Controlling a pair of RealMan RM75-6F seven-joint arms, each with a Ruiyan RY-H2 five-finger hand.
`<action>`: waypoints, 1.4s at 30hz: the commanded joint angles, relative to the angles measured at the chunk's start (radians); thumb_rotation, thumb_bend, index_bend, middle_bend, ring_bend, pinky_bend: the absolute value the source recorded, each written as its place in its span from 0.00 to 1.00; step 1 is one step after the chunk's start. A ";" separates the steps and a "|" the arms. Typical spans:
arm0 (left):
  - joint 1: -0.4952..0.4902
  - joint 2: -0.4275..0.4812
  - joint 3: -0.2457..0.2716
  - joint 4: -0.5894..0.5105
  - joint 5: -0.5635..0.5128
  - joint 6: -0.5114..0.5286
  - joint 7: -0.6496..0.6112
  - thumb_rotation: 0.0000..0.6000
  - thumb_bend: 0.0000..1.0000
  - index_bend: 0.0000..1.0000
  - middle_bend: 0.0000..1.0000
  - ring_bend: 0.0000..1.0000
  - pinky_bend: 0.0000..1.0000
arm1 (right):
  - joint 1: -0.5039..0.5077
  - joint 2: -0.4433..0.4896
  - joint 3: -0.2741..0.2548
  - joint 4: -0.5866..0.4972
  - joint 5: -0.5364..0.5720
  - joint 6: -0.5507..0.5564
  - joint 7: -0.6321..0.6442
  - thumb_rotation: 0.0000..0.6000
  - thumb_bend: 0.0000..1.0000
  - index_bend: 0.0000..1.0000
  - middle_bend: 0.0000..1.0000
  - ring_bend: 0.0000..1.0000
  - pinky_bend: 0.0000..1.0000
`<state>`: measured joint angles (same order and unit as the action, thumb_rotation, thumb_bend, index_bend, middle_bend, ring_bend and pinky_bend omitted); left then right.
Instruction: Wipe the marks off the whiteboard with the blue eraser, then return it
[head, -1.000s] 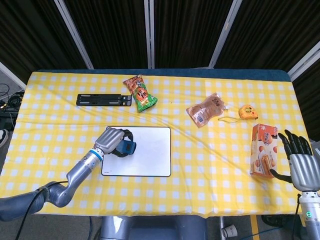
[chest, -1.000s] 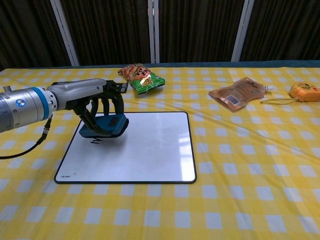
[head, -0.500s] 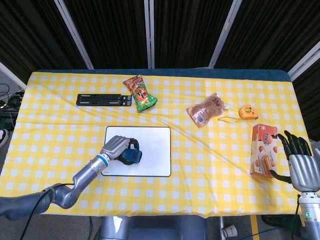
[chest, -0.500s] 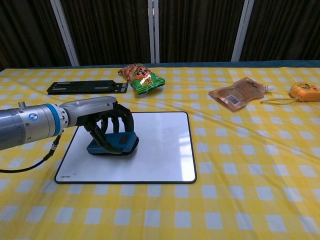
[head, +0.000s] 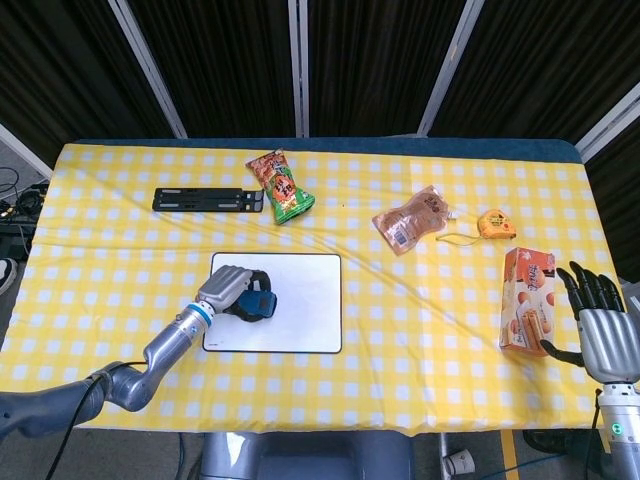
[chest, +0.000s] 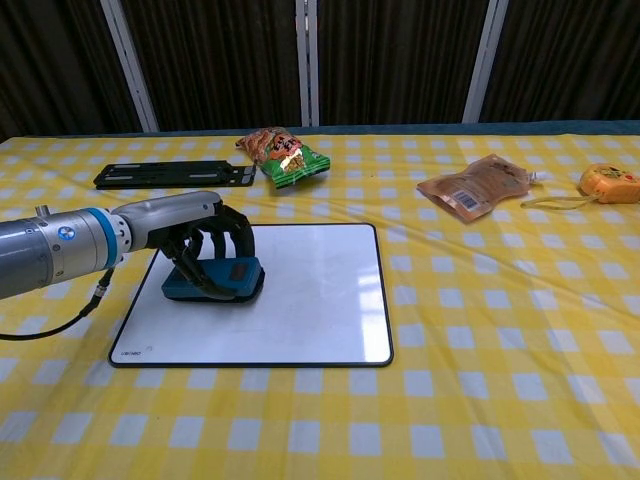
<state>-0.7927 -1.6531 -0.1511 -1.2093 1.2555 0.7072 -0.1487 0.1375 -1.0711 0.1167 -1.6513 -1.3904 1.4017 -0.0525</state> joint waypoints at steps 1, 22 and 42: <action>0.002 -0.005 -0.004 0.032 0.004 0.002 -0.034 1.00 0.26 0.58 0.38 0.48 0.53 | 0.001 -0.001 0.000 0.000 0.000 -0.001 -0.002 1.00 0.00 0.00 0.00 0.00 0.00; -0.017 -0.023 0.034 -0.064 0.083 0.003 -0.080 1.00 0.26 0.58 0.38 0.48 0.53 | -0.001 0.001 -0.001 -0.001 0.001 0.001 -0.001 1.00 0.00 0.00 0.00 0.00 0.00; 0.013 -0.001 0.012 0.110 0.040 -0.016 -0.241 1.00 0.26 0.58 0.38 0.48 0.53 | 0.001 -0.004 -0.002 -0.004 0.004 -0.002 -0.012 1.00 0.00 0.00 0.00 0.00 0.00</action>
<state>-0.7860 -1.6547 -0.1386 -1.1187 1.2893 0.6943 -0.3594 0.1380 -1.0742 0.1148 -1.6548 -1.3861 1.3998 -0.0641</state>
